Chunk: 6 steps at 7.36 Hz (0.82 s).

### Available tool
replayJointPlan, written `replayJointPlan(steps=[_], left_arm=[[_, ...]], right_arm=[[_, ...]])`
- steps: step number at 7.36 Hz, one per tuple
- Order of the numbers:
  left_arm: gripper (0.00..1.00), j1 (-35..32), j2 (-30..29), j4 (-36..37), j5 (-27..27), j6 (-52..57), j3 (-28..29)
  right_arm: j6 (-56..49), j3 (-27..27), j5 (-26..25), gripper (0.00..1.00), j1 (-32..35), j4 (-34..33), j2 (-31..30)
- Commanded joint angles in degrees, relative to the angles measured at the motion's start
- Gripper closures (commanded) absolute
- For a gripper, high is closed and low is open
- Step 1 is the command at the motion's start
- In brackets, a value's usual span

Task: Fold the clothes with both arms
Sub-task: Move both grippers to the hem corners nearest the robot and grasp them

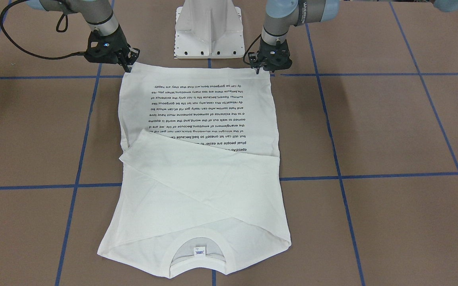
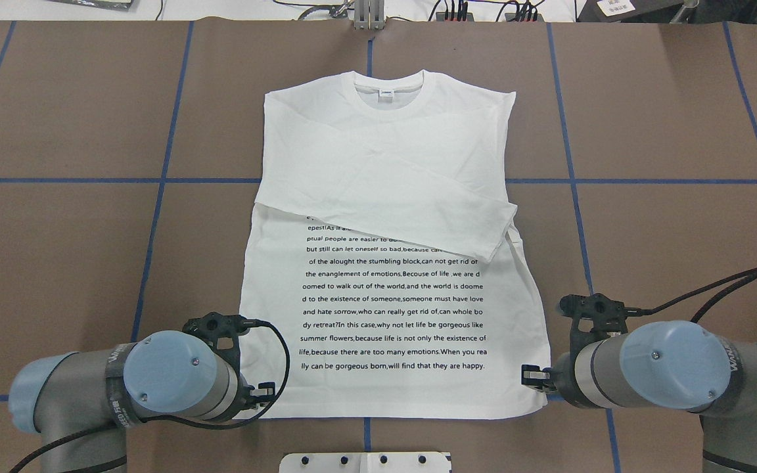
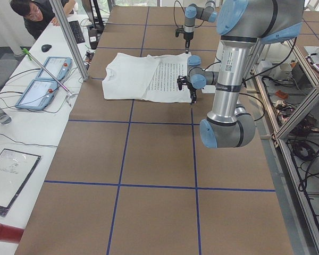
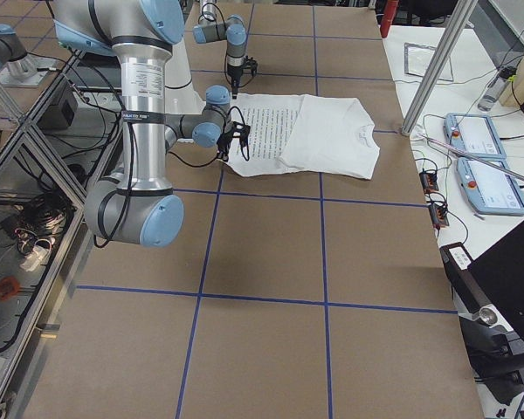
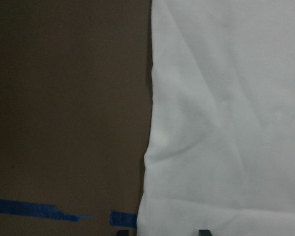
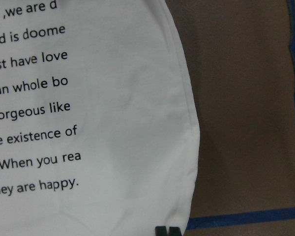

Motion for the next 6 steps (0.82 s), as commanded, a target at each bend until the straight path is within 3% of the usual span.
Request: replayJointPlan(steps=[1,2,3,5,6], left_arm=[[0.79,0.1,-0.1,0.0,0.0,-0.7,-0.2],[0.95,0.0,-0.2,0.0,0.0,-0.8,-0.5],[1.00,0.0,-0.5,0.1,-0.1,-0.8,-0.9],[1.00,-0.2,-0.9,0.7,-0.5,-0.9,-5.0],[1.00,-0.6,0.4,1.3,-0.5,-0.9,-9.0]], right_arm=[[0.1,0.1,0.0,1.00,0.0,0.0,0.0],[0.1,0.1,0.0,1.00,0.0,0.0,-0.1],[0.0,0.1,0.0,1.00,0.2,0.0,-0.3],[0.0,0.9,1.0,1.00,2.0,-0.2,-0.4],[-0.1,1.5,4.2,1.00,4.9,-0.9,-0.7]])
